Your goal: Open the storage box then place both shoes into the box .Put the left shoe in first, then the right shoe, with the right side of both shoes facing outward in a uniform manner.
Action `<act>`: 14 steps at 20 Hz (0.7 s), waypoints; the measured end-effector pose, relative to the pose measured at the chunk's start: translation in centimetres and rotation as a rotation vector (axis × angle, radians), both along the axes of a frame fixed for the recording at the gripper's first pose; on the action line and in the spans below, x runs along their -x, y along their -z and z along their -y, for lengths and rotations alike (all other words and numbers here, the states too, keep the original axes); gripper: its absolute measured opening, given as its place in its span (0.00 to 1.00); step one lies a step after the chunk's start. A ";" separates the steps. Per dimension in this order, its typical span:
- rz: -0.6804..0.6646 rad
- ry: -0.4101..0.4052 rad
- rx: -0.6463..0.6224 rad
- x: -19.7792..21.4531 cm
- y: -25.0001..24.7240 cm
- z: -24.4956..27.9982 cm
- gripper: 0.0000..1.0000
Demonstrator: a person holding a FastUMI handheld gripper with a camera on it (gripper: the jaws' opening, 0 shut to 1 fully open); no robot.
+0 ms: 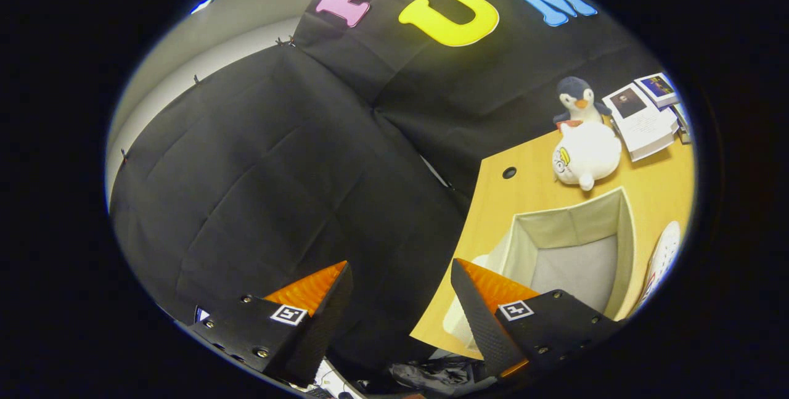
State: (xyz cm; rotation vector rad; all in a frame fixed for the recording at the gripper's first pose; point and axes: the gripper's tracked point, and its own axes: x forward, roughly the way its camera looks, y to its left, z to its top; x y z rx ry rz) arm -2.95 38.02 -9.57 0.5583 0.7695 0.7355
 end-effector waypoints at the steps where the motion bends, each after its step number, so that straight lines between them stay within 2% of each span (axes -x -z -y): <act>1: 0.006 0.015 0.013 -0.3 0.0 1.3 0.97; 12: 0.117 0.171 0.207 -2.4 1.6 16.3 0.97; 14: 0.131 0.209 0.278 -2.8 2.7 19.7 0.97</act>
